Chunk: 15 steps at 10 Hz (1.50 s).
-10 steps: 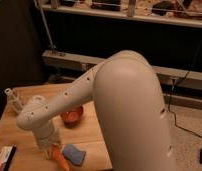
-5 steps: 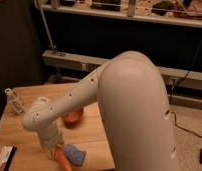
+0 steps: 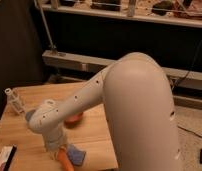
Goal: Place the pepper on the white sponge
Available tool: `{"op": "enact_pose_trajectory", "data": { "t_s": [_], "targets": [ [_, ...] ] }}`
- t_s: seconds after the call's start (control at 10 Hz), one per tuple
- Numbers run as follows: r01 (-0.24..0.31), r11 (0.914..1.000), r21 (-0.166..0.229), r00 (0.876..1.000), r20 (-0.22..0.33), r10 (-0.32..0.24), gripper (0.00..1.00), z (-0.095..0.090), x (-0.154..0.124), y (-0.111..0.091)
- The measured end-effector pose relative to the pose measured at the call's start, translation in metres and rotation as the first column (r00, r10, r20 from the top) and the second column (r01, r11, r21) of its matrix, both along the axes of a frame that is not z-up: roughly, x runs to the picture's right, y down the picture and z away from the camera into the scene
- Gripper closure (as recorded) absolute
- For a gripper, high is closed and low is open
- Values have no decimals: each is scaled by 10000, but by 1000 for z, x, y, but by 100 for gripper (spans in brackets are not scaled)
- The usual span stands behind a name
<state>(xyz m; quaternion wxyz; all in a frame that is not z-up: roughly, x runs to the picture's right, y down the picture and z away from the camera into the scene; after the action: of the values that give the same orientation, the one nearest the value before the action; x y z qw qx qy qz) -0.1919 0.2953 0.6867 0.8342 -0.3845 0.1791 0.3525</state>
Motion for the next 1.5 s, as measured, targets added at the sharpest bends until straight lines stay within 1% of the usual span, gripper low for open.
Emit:
{"op": "enact_pose_trajectory", "data": {
  "t_s": [0.4,0.6,1.0,1.5],
  "targets": [
    [-146,9996,234,9998,165,142,80,8,0,-5],
    [-303,9987,402,9993,225,294,80,15,2,-13],
    [-562,9965,616,9981,297,545,80,26,4,-24],
    [-704,9958,584,9973,232,692,80,35,9,-21]
  ]
}}
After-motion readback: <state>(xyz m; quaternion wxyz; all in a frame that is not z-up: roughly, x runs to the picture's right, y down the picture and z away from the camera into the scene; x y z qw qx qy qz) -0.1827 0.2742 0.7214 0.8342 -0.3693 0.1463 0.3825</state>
